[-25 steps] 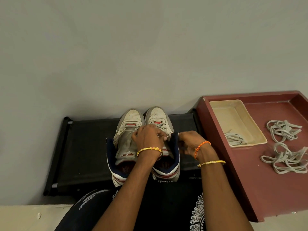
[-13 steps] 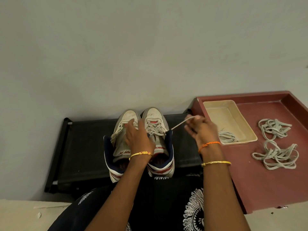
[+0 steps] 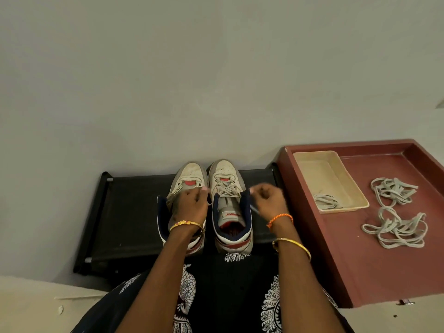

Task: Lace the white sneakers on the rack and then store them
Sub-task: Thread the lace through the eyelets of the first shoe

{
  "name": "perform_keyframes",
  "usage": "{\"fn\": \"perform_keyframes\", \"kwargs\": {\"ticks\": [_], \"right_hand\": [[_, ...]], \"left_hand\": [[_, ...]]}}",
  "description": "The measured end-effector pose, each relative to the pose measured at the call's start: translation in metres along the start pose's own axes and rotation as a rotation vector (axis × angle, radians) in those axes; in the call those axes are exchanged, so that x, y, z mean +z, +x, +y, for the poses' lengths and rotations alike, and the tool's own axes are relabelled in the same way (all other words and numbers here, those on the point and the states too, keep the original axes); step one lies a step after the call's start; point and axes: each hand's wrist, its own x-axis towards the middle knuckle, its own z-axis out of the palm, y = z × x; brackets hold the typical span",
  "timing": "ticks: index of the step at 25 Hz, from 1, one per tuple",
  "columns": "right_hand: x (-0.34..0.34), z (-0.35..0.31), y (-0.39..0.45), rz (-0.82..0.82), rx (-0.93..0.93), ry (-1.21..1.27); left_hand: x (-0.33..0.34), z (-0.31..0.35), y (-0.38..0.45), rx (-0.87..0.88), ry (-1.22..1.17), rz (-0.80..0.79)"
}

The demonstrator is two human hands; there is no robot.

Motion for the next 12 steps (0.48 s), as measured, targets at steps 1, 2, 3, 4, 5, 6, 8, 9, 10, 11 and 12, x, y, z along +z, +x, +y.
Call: {"fn": "perform_keyframes", "kwargs": {"ticks": [1, 2, 3, 4, 5, 6, 8, 9, 10, 11, 12], "right_hand": [[0.006, 0.009, 0.004, -0.048, 0.051, -0.047], [0.009, 0.014, 0.007, -0.054, 0.072, -0.061], [0.010, 0.017, 0.010, -0.052, 0.078, -0.057], [0.010, 0.018, 0.011, -0.066, 0.080, -0.059], [0.011, 0.018, 0.010, -0.098, 0.086, -0.075], [0.011, 0.017, 0.007, -0.132, 0.096, -0.107], [0.010, 0.016, 0.002, -0.138, 0.097, -0.125], [0.008, 0.013, -0.001, -0.096, 0.077, -0.110], [0.003, 0.008, -0.004, -0.033, 0.053, -0.091], [-0.002, 0.003, -0.006, 0.037, 0.021, -0.079], [-0.007, -0.001, -0.007, 0.100, -0.017, -0.082]], "left_hand": [[-0.002, -0.002, 0.002, 0.005, -0.016, -0.031], [-0.004, -0.001, 0.000, -0.001, -0.053, -0.058], [-0.005, 0.000, -0.001, -0.017, -0.098, -0.070], [-0.006, 0.000, -0.001, -0.035, -0.119, -0.072], [-0.009, 0.001, -0.002, -0.052, -0.129, -0.081], [-0.013, 0.002, -0.003, -0.054, -0.115, -0.110], [-0.021, 0.002, 0.001, -0.065, -0.039, -0.182], [-0.025, 0.001, 0.004, -0.089, 0.010, -0.213], [-0.027, 0.003, 0.004, -0.108, 0.035, -0.231], [-0.027, 0.005, 0.006, -0.127, 0.023, -0.233], [-0.026, 0.007, 0.006, -0.111, 0.009, -0.218]]}}
